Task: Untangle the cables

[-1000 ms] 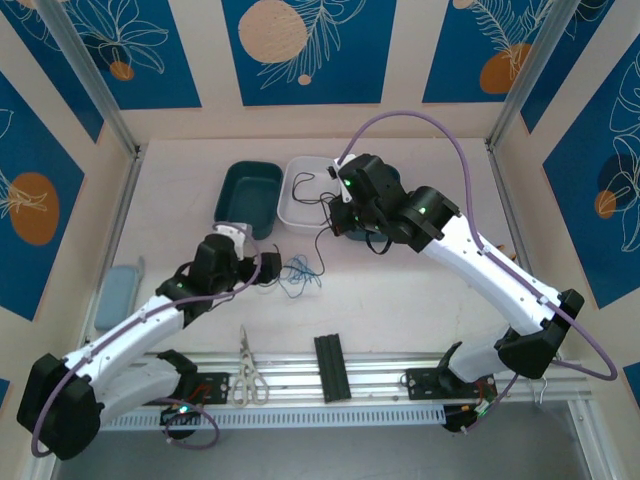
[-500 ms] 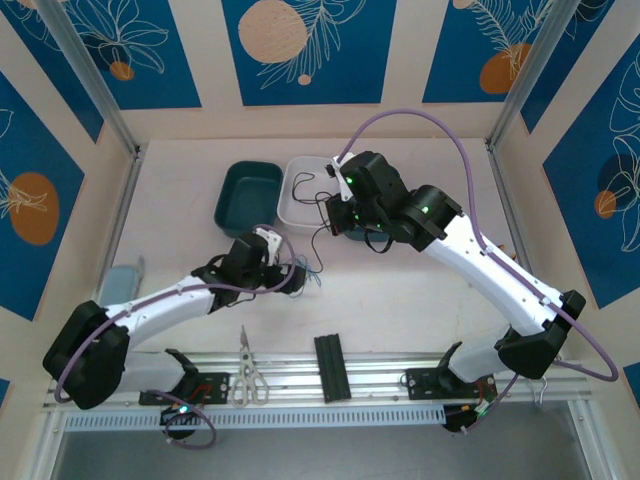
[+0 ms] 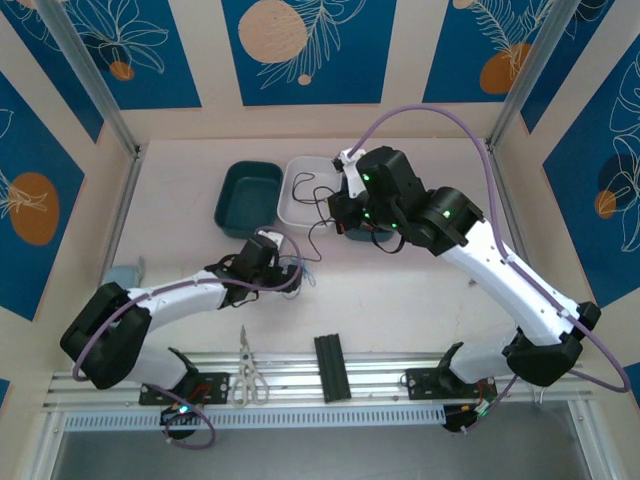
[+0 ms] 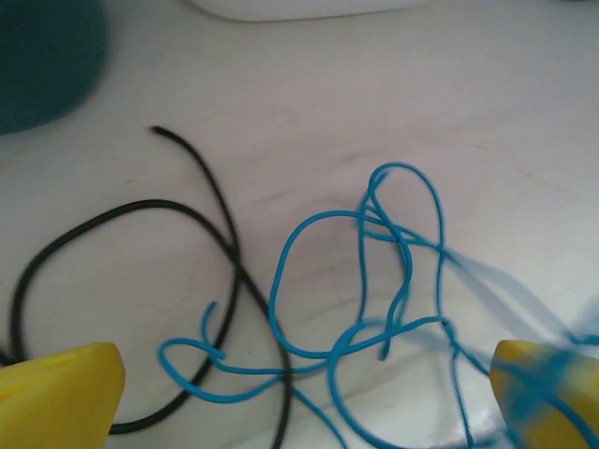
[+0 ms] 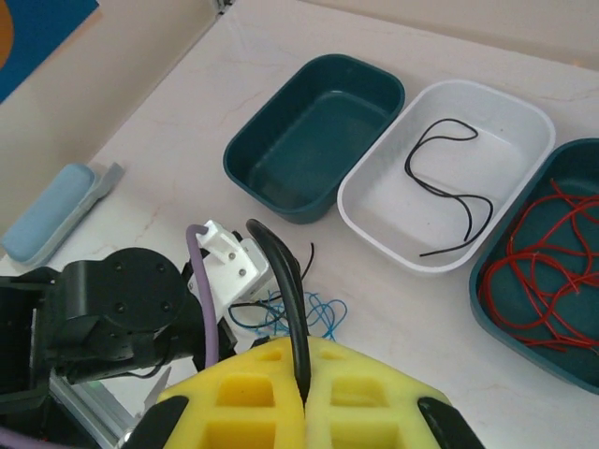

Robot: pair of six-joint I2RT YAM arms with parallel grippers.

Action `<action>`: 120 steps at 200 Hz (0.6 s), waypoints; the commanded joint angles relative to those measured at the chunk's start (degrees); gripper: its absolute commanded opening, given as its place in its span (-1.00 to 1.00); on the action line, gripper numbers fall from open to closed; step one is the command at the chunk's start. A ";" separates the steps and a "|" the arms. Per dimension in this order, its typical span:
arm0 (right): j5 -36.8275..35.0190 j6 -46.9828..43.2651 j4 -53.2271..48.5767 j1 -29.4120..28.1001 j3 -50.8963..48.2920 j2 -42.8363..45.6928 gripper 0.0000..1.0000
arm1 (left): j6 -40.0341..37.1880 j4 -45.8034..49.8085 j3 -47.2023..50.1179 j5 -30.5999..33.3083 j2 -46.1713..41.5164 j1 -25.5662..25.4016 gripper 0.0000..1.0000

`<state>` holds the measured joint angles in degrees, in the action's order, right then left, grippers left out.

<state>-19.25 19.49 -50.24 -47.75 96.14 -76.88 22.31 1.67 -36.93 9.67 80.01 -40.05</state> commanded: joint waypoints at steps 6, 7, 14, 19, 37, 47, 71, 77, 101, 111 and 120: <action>-2.15 -1.31 -1.10 0.37 1.77 4.11 -1.00 | 3.83 1.83 -0.04 8.18 -0.30 -0.25 1.00; -2.26 -1.30 -1.23 0.37 1.82 4.24 -1.00 | 3.90 1.79 0.03 8.26 -0.34 -0.22 1.00; -2.90 -1.40 -1.89 0.46 1.91 4.87 -1.00 | 4.12 1.50 0.30 8.50 -0.71 -0.07 1.00; -3.30 -1.45 -2.38 0.54 2.02 5.25 -1.00 | 4.23 1.36 0.51 8.52 -0.95 0.02 1.00; -5.06 -1.30 -3.95 0.99 2.39 6.75 -1.00 | 4.24 1.40 0.74 8.43 -1.73 0.22 1.00; -5.83 -1.24 -4.39 1.28 2.39 7.49 -1.00 | 4.15 1.57 0.97 8.61 -2.09 0.32 1.00; -6.27 -1.12 -4.76 2.40 2.62 8.85 -1.00 | 4.06 1.91 1.85 8.78 -3.34 0.36 1.00; -6.33 -1.13 -5.12 2.69 3.01 8.96 -1.00 | 4.21 1.91 2.15 8.79 -3.66 0.42 1.00; -7.23 -1.61 -6.39 3.60 4.57 8.95 -1.00 | 4.85 2.32 2.64 8.19 -4.50 0.88 1.00; -7.40 -1.68 -6.08 4.11 4.71 8.94 -1.00 | 4.85 2.55 2.65 7.87 -5.02 0.93 1.00; -6.51 -1.84 -5.46 4.69 4.60 8.80 -1.00 | 4.72 2.96 2.58 7.49 -5.58 1.01 1.00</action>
<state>-25.15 18.76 -55.53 -44.16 98.98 -68.62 26.30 2.87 -34.85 17.02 76.55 -39.59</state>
